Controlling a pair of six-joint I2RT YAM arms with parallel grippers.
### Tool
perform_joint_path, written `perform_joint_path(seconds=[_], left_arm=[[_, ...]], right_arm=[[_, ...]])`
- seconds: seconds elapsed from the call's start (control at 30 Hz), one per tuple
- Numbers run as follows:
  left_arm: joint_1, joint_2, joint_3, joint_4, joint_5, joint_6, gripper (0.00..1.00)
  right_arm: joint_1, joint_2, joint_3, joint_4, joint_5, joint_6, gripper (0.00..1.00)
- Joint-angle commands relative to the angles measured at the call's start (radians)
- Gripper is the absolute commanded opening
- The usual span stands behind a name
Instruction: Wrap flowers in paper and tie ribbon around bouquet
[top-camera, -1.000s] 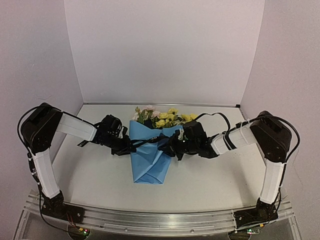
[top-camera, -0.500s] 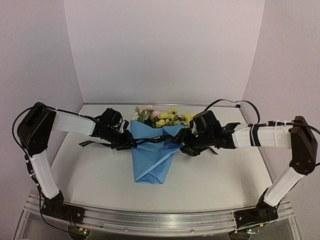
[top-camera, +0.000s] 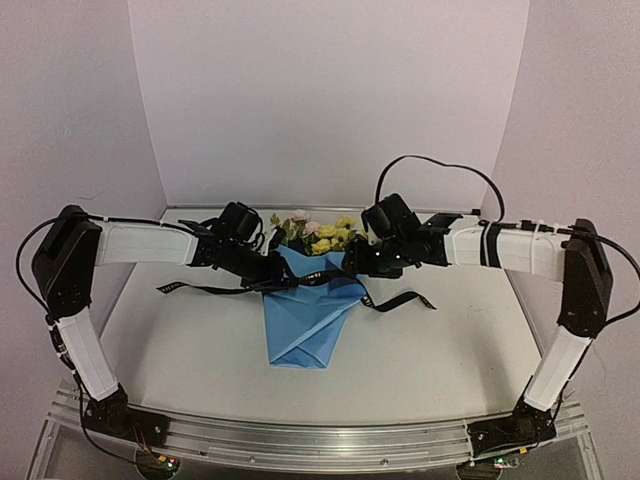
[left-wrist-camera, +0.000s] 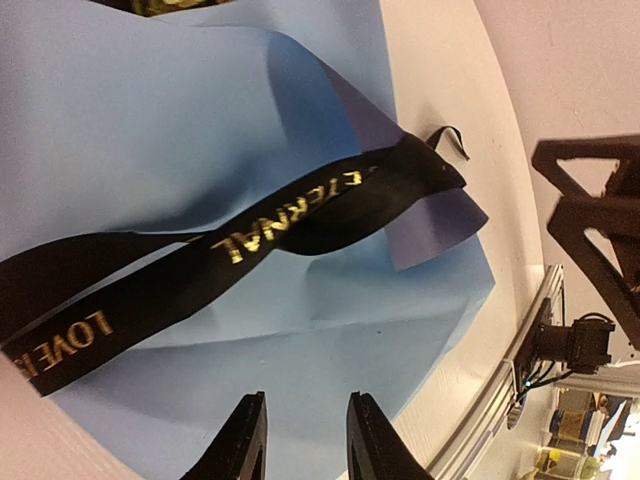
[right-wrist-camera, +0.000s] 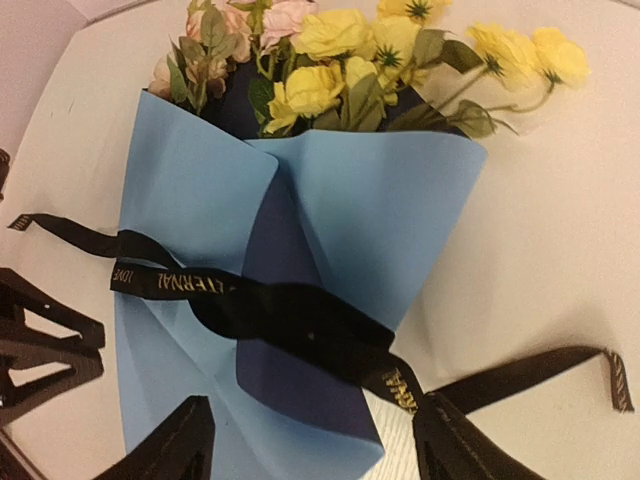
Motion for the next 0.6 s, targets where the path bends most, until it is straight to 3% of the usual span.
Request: perform_joint_path(seconds=[0.0,0.23,0.57], left_arm=[[-0.036,0.072,0.088,0.040,0.041,-0.005,0.28],[-0.046,0.125,0.110,0.097,0.069,-0.052,0.26],[-0.051,0.157,0.130,0.125,0.079,-0.088,0.25]], right_arm=[[-0.019,0.122,0.149,-0.025,-0.023,-0.162,0.65],[-0.045,0.236,0.265,-0.057,-0.098,-0.215,0.66],[-0.047,0.296,0.316,-0.111,-0.165,-0.232,0.54]])
